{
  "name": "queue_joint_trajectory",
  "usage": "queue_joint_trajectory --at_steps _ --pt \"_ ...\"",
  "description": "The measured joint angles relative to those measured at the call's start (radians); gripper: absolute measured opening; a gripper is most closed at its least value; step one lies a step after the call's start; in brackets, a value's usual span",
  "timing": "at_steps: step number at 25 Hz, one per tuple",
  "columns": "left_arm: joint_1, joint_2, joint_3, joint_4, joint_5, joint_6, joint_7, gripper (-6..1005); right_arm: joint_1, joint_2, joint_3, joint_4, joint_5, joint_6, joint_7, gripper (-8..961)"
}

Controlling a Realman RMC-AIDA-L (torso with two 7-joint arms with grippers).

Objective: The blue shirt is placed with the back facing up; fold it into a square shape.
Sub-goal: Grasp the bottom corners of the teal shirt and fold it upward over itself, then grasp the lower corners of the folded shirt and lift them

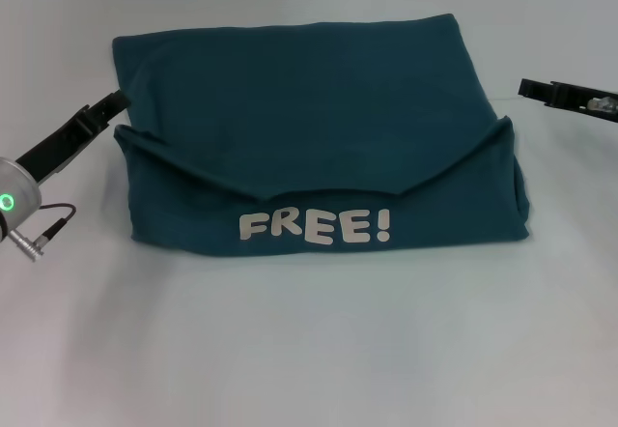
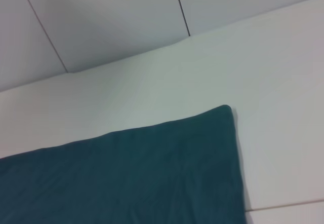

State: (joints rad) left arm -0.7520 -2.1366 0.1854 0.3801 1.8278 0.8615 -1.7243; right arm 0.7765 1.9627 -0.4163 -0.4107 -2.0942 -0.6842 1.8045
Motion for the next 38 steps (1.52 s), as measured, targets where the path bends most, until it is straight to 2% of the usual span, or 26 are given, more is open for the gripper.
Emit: queue_joint_trajectory --at_steps 4,9,13,14,20,27,31,38 --pt "0.012 0.007 0.028 0.005 0.006 0.034 0.001 540 -0.021 -0.010 0.001 -0.017 0.000 -0.061 0.007 517" --pt "0.069 0.007 0.168 0.066 0.005 0.111 -0.004 740 -0.069 -0.021 -0.002 -0.057 0.001 -0.205 0.040 676" --pt "0.127 -0.003 0.251 0.132 0.002 0.175 -0.001 839 -0.119 -0.022 -0.005 -0.115 0.000 -0.368 0.076 815" --pt "0.144 -0.005 0.272 0.151 0.002 0.197 0.003 864 -0.128 -0.023 -0.005 -0.126 0.000 -0.407 0.081 814" --pt "0.220 -0.008 0.314 0.230 0.007 0.276 0.068 863 -0.175 -0.025 0.004 -0.169 0.001 -0.557 0.132 808" --pt "0.280 -0.012 0.330 0.265 0.009 0.293 0.243 861 -0.194 -0.026 0.020 -0.172 0.020 -0.590 0.169 808" --pt "0.291 -0.024 0.337 0.255 0.010 0.262 0.388 861 -0.193 -0.029 0.023 -0.172 0.027 -0.602 0.187 808" --pt "0.292 -0.028 0.343 0.204 0.010 0.211 0.560 860 -0.192 -0.030 0.025 -0.172 0.028 -0.603 0.216 809"
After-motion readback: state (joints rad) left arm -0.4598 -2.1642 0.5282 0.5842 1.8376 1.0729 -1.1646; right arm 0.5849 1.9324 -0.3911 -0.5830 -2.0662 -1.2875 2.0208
